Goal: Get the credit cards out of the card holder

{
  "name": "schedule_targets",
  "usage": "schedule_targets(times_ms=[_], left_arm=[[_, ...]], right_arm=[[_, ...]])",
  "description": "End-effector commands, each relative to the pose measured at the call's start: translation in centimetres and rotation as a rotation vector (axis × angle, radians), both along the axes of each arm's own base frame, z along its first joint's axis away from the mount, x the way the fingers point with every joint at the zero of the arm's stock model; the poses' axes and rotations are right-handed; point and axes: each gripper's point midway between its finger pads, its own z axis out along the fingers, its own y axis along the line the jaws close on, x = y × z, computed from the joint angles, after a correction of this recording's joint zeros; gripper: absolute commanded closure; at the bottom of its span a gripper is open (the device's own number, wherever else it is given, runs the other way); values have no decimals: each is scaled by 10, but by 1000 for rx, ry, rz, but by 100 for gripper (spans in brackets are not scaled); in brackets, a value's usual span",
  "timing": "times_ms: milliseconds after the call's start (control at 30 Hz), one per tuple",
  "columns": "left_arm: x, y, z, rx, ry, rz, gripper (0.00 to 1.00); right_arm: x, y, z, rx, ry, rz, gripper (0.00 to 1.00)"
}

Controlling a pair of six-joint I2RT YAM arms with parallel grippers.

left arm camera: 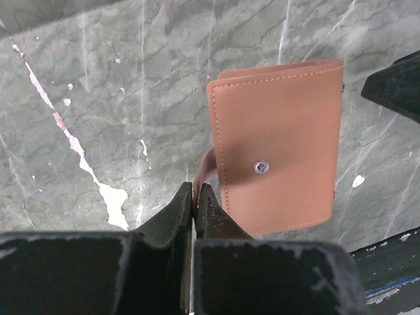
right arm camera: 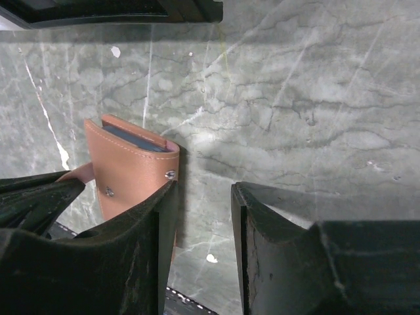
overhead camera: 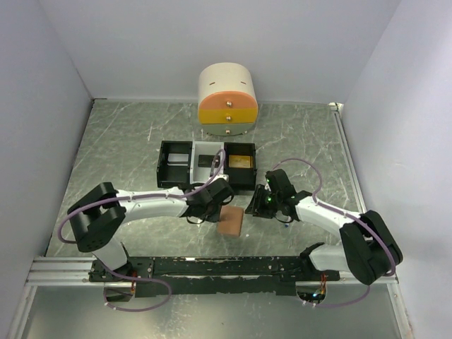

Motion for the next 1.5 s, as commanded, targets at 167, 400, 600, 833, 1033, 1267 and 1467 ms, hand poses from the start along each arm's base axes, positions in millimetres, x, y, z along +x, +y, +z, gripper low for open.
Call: schedule_targets(times_ms=[167, 400, 600, 833, 1033, 1267, 1467], left_arm=[[-3, -8, 22, -135, -28, 19, 93], [-6, -9, 26, -193, -32, 30, 93], [-14, -1, 22, -186, -6, 38, 93], [-26, -1, 34, -261, 16, 29, 93], [-38, -2, 20, -259, 50, 8, 93], [-42, -7, 24, -284, 21, 8, 93], [-42, -12, 23, -254, 20, 3, 93]], right_arm=[[-11, -13, 4, -60, -3, 47, 57], [-13, -6, 21, -39, -11, 106, 49], [-23, -2, 25, -33, 2, 136, 45], [-30, 8, 47, 74, -59, 113, 45], [-38, 9, 50, 91, -69, 137, 40], [-52, 9, 38, 52, -22, 229, 38], [-52, 18, 43, 47, -43, 237, 37]])
